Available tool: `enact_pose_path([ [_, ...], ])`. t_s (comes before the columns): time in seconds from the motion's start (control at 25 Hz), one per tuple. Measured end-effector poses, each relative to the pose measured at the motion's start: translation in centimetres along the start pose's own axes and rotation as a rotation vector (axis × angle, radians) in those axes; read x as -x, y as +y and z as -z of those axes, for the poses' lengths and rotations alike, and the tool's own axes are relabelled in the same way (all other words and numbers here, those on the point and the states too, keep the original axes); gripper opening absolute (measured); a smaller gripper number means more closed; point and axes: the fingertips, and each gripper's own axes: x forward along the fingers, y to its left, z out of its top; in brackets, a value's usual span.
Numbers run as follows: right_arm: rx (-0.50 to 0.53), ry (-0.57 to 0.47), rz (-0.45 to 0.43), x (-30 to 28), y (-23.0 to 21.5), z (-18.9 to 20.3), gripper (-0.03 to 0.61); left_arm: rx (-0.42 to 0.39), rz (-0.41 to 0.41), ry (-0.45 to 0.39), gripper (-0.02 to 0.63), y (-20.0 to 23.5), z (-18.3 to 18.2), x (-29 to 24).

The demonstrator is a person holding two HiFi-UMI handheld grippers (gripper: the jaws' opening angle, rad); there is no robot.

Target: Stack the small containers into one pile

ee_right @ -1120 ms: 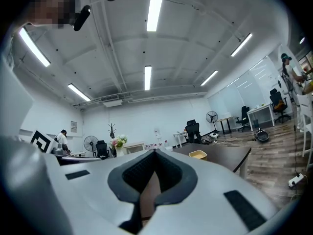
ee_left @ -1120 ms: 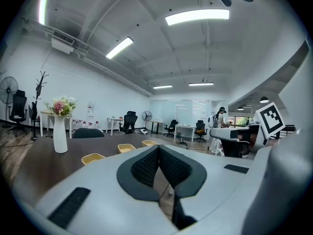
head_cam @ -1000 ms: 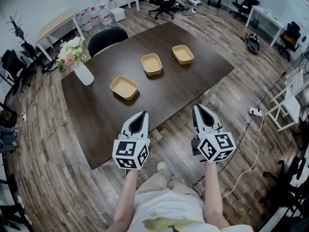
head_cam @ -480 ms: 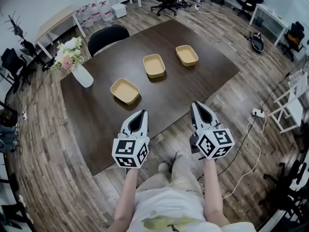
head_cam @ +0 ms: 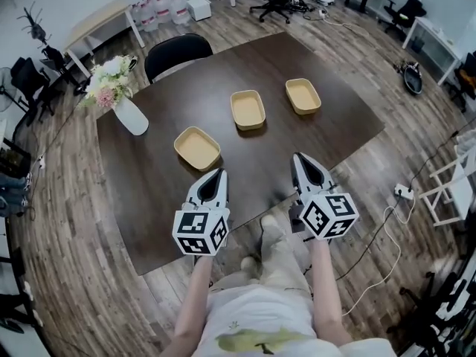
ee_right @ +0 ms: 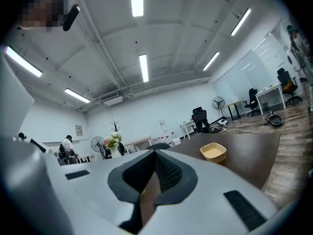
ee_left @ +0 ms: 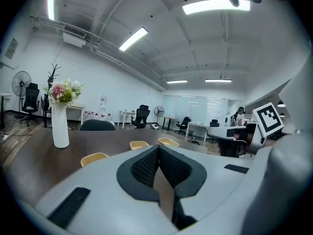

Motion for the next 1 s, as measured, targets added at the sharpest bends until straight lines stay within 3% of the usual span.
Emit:
enact_pose_path([
  [0.52, -0.021, 0.135, -0.175, -11.8, -4.1, 0.1, 0.021, 0.087, -0.193, 0.015, 0.025, 3.7, -0.1, -8.7],
  [1.0, -0.027, 0.267, -0.392, -19.0, -2.6, 2.7, 0.021, 0.183, -0.451, 0.010, 0.025, 8.2, 1.4, -8.7],
])
